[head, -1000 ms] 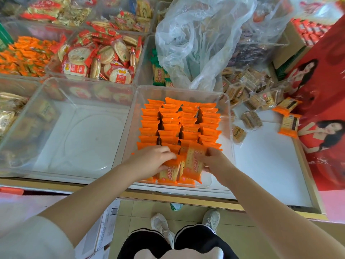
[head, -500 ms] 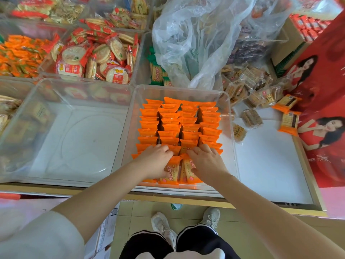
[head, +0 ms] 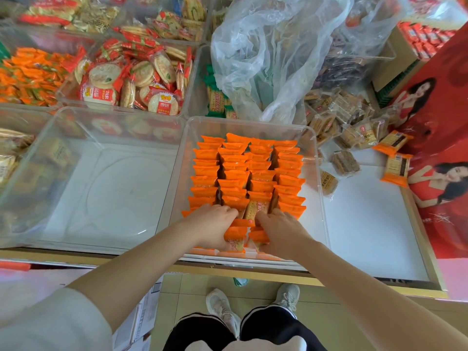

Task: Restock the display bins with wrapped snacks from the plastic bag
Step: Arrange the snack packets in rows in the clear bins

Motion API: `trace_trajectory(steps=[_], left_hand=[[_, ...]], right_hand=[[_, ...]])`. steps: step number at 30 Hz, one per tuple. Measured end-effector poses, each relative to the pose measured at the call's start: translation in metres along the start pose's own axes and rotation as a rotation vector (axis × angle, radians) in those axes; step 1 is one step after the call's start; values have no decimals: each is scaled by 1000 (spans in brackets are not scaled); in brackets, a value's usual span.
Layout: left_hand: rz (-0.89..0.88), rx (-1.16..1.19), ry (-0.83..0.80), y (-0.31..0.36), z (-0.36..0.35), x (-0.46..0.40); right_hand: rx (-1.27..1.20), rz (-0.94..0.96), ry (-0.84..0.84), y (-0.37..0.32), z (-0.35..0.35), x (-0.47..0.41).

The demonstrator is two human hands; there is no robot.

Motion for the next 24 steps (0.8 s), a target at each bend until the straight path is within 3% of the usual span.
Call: trace_trajectory(steps=[7,10,15,21,24], left_hand=[[25,-135,215,4,8,0],[12,-243,265,12,0,3],[94,-220,364,-1,5,3],[167,-216,232,-4,-4,1],[178,-209,282,1,0,1]], right_hand=[[-11,-42,291,13,22,-5],[96,-6,246,10,13,-7],[185,21,211,9,10,-12],[225,28,232,10,6,-13],[243,14,237,11,12,-11]])
Point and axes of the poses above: each hand's wrist, its own x-axis away from the middle knuckle, its own z-axis out of the back of the hand, y = z × x, the point moved 6 cm from there along -x, towards the middle knuckle, and after that the axes turned 4 degrees about z, right-handed, at the moved point
